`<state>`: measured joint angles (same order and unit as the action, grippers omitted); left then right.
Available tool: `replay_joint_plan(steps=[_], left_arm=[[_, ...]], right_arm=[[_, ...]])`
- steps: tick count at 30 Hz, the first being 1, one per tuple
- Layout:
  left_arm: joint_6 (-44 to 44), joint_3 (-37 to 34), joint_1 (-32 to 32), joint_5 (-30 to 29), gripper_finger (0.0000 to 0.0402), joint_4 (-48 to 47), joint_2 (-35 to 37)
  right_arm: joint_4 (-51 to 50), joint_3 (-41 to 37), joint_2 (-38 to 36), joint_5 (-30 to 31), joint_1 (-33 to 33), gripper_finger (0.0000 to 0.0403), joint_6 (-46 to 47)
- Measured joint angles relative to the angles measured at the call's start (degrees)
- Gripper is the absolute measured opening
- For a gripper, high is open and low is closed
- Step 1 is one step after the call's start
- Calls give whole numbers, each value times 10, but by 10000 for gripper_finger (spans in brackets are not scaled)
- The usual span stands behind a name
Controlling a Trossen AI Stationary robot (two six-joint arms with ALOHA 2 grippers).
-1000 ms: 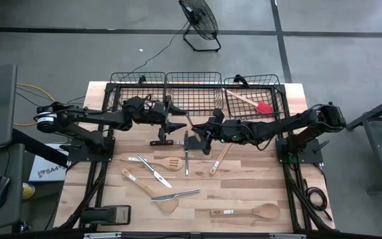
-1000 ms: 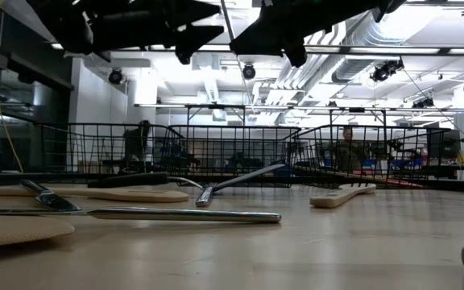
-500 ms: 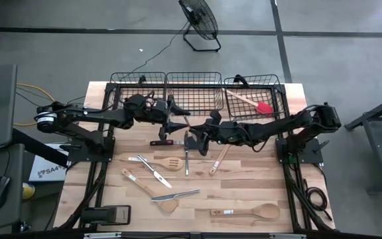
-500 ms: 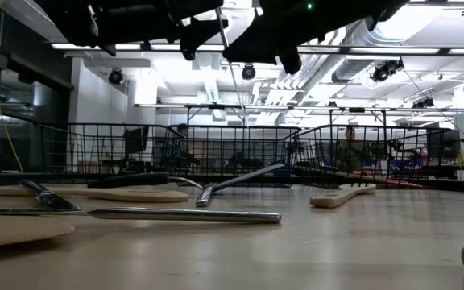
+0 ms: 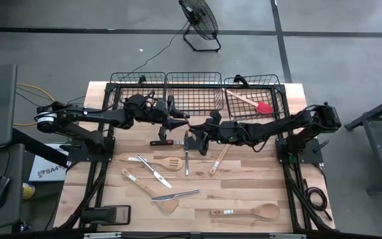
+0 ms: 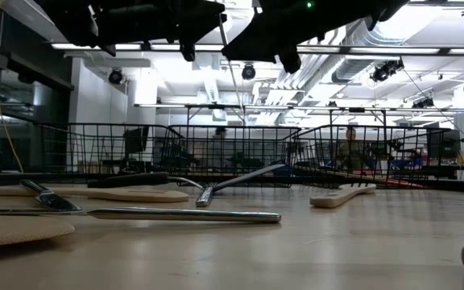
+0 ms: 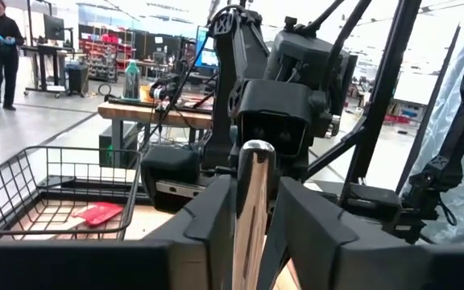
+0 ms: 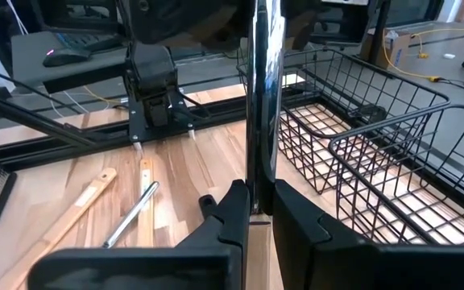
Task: Pick & Place Kitchen Items
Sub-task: Put the silver table knife into the middle mesh basket
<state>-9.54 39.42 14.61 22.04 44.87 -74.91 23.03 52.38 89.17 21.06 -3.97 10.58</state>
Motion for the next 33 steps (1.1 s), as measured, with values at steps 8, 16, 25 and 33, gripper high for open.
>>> replay_joint_plan(steps=[8, 16, 25, 33], left_arm=[[2, 0, 0, -1, 40, -1, 0], [3, 0, 0, 13, 40, -5, 0], [8, -1, 0, 19, 40, -23, 0], [30, -1, 0, -18, 40, -31, 0]], right_arm=[[2, 0, 0, 0, 0, 26, 2], [1, 0, 0, -2, -1, 26, 2], [-3, 0, 0, 2, 0, 136, 17], [-48, 0, -23, 6, -2, 179, 36]])
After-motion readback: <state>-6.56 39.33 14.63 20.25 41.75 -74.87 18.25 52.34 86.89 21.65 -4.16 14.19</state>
